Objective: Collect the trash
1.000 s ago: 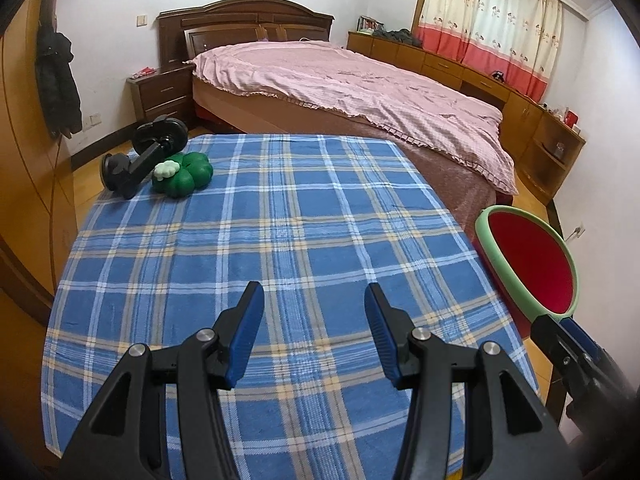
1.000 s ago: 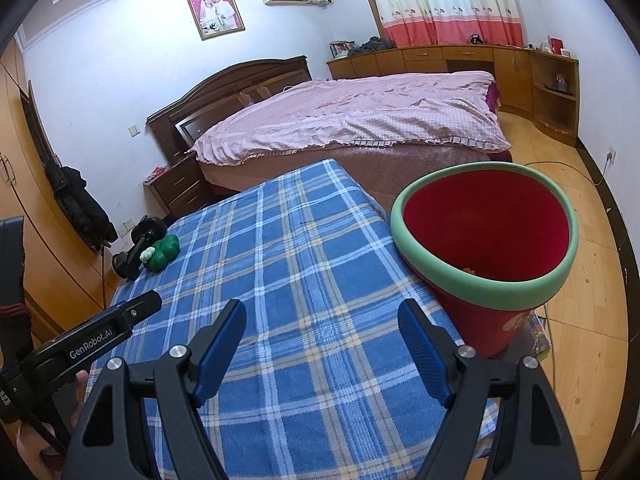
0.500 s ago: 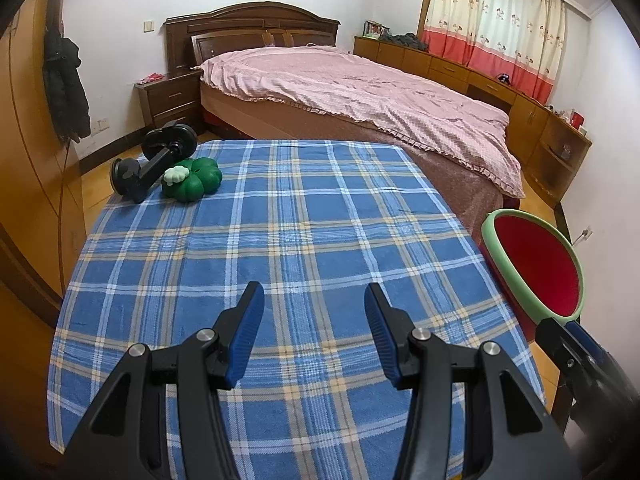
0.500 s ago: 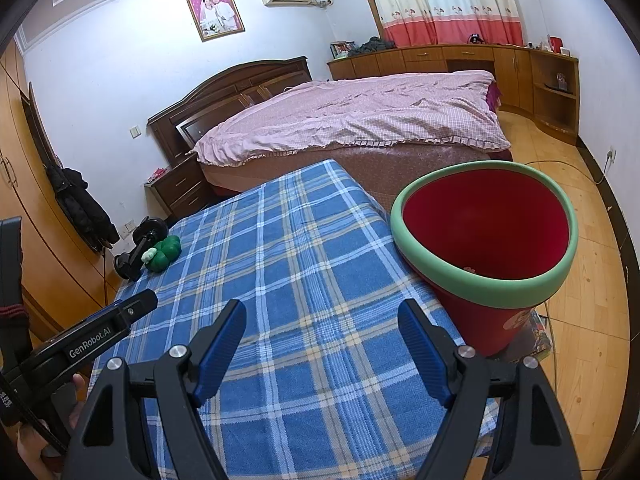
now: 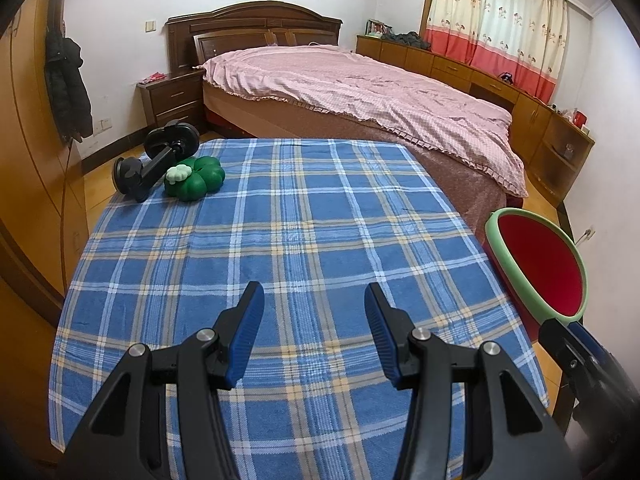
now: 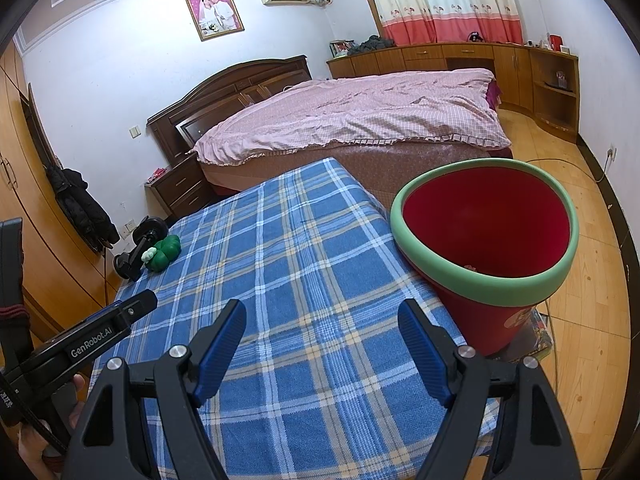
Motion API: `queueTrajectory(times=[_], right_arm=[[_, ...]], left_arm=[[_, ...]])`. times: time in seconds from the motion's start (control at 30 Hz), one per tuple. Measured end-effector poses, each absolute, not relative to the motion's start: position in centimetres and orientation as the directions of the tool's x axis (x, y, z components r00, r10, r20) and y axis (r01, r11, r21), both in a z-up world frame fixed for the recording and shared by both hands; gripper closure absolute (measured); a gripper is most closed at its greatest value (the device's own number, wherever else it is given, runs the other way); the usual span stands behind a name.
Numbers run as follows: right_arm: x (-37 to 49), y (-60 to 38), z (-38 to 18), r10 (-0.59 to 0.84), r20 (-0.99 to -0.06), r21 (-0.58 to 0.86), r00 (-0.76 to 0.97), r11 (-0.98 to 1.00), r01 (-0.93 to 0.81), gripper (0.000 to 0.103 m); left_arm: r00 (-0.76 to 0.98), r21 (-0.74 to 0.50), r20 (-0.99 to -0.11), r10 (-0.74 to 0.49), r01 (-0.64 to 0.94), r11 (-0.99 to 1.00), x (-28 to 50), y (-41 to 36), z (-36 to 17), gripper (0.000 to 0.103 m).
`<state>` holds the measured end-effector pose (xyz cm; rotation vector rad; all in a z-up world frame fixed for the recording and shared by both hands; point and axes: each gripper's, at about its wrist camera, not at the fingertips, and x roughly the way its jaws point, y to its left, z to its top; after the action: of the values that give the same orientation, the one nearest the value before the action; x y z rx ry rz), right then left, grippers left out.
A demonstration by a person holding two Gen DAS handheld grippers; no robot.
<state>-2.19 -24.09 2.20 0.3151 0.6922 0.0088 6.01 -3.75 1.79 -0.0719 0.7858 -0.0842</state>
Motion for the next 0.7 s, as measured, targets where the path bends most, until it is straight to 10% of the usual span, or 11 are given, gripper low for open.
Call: queueTrajectory(times=[0.7], right_arm=[[-2.26, -24.08, 2.17, 0.112, -0.626, 0.290, 0.772, 0.952, 0.097, 0.023]], left_arm=[[0.703, -0.097, -0.704, -0.103, 0.049, 0.994, 6.07, -3.66, 1.72, 0.051]])
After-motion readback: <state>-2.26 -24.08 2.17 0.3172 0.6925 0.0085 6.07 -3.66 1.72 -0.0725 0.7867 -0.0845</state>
